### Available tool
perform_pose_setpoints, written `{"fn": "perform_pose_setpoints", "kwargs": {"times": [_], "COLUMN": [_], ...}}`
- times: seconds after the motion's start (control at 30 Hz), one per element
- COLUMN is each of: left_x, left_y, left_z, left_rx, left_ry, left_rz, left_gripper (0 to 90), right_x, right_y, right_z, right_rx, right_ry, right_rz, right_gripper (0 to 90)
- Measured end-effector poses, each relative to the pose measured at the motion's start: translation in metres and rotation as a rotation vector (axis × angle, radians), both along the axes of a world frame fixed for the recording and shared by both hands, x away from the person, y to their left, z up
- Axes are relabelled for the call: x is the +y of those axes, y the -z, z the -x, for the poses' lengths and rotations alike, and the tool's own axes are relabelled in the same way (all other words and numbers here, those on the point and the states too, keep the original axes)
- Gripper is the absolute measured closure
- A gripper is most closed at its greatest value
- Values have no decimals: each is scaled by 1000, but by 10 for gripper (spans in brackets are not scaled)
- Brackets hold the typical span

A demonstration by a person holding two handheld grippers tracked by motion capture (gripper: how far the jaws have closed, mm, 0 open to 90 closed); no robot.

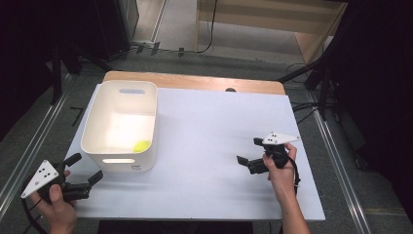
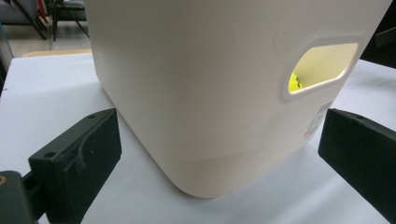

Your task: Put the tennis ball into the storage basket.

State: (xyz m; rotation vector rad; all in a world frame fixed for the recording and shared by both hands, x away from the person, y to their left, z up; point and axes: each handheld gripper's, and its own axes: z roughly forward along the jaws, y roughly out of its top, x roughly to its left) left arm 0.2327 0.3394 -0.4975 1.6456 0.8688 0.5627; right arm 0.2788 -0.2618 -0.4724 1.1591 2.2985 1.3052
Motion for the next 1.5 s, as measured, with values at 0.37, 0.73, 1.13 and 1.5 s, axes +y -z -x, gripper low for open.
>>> {"fn": "perform_pose_setpoints", "kwargs": {"times": [0.37,0.73,1.13,1.5], "left_x": [0,0,0,0], "left_y": [0,0,0,0], "left_z": [0,0,0,0], "left_rx": [1,1,1,4], "left_ry": [-4,-7,-6,-12], "left_rz": [-2,-2,-5,1], "left_gripper": [0,0,0,0], "right_x": [-25,-45,-67,-86], "right_y": [14,26,30,33], "right_z": [21,39,57,76], "right_rx": [-6,-19,-33,-47], "right_ry": [49,88,133,185], "right_rz": [-28,-54,-83,-129], "right_gripper": [0,0,0,0]}}
